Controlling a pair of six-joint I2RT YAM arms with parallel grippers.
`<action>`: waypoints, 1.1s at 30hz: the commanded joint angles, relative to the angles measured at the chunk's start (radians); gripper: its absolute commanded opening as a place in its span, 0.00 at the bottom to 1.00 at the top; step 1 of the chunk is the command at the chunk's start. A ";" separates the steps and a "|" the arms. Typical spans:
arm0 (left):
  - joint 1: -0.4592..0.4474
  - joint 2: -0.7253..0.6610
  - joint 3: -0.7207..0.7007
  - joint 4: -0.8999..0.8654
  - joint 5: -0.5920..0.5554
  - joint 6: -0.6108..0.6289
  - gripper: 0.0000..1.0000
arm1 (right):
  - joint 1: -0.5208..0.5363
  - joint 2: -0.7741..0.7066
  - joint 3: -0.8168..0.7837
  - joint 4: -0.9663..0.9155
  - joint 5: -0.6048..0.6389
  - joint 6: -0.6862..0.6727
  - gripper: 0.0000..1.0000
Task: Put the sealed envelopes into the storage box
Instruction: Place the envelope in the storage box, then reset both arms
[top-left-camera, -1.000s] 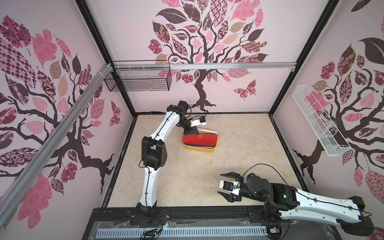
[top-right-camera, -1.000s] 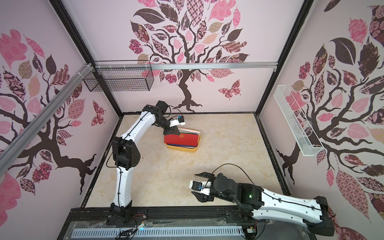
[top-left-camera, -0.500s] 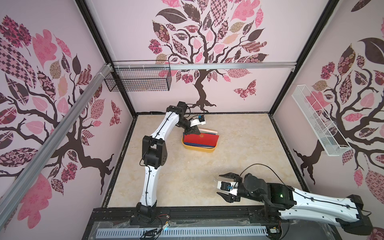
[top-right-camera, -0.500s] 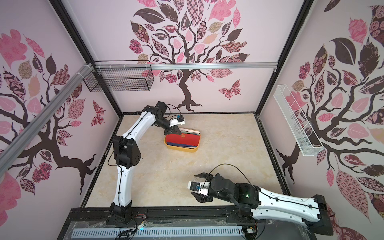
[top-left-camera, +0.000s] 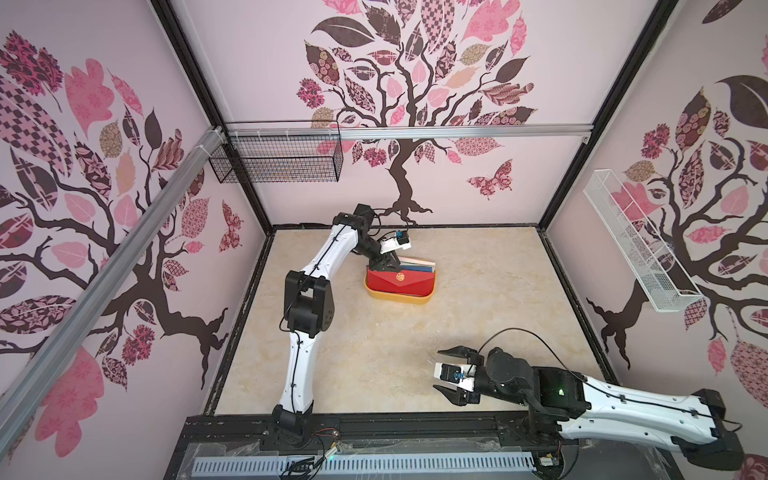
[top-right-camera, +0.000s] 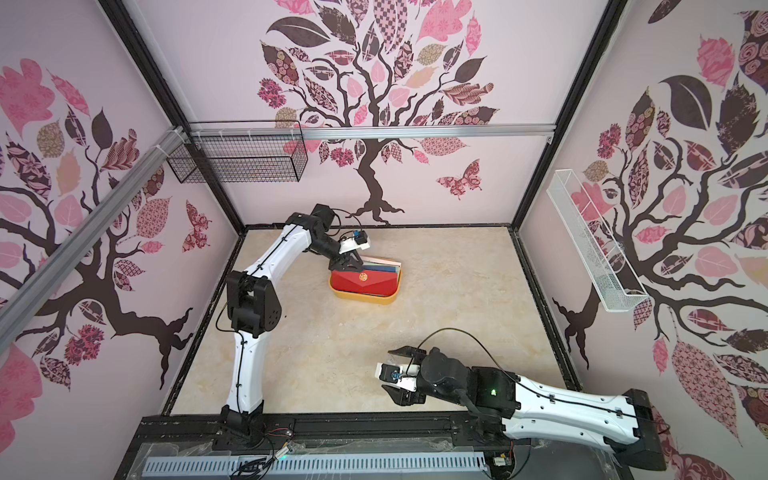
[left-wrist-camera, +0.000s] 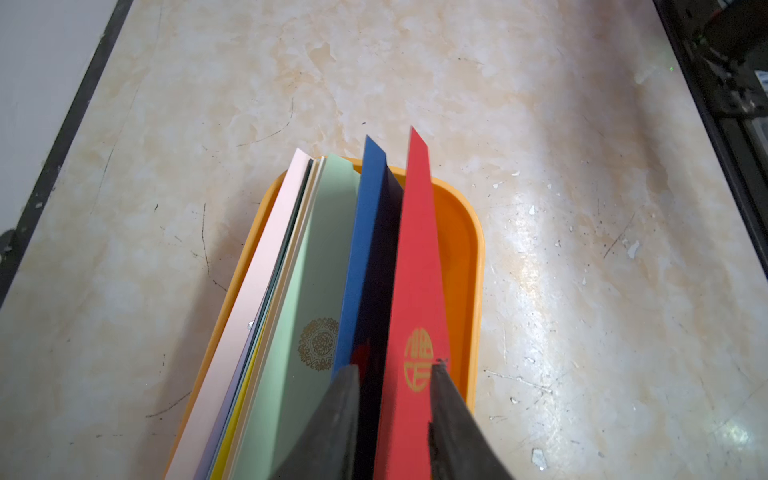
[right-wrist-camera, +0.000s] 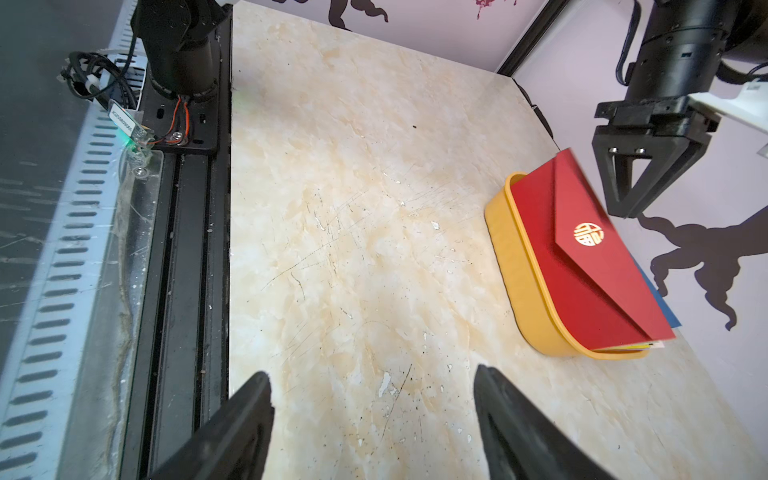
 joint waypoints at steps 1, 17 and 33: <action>0.013 -0.025 -0.042 0.071 -0.006 -0.026 0.41 | 0.004 0.000 0.003 0.019 0.000 0.013 0.80; 0.058 -0.558 -0.577 0.862 -0.178 -0.623 0.45 | -0.224 -0.092 -0.018 0.177 0.085 0.233 0.90; 0.282 -1.240 -1.601 1.351 -0.925 -1.238 0.77 | -0.881 0.324 -0.013 0.576 0.284 0.420 0.95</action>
